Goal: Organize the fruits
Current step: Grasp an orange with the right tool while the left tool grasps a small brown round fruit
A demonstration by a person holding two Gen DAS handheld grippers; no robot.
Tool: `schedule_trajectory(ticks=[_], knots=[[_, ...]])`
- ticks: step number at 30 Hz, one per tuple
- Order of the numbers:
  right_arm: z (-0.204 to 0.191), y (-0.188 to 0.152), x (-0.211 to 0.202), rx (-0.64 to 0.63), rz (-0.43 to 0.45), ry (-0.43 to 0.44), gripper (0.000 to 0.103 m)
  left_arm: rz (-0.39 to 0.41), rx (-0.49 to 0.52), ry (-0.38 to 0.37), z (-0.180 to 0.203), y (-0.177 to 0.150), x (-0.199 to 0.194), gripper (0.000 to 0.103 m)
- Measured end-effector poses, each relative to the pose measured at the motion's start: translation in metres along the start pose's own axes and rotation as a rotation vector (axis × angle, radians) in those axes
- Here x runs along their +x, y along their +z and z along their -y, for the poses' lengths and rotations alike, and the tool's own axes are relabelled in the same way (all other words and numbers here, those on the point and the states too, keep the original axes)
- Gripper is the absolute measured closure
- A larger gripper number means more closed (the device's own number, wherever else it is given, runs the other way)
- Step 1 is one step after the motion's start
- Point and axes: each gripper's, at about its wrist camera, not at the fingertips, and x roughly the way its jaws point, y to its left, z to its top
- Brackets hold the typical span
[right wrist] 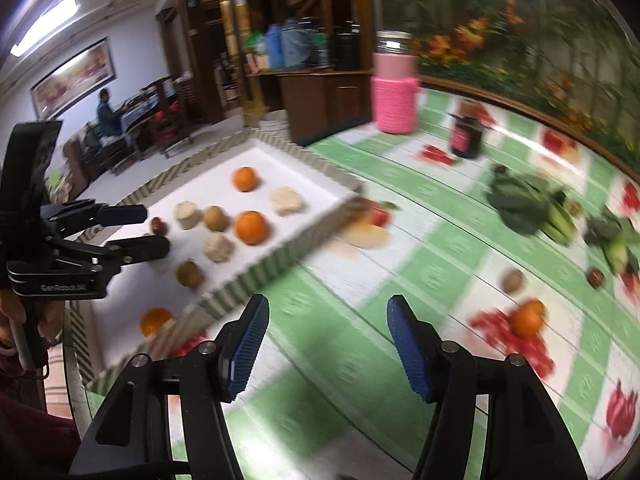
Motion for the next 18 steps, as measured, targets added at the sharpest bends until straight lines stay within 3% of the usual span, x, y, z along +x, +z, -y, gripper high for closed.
schedule_trajectory(ticks=[18], knots=[[0.102,-0.038,-0.02,0.199,-0.002,-0.206,0.035,-0.02,0.127,-0.152,0.095,0.031,0.017,0.034]])
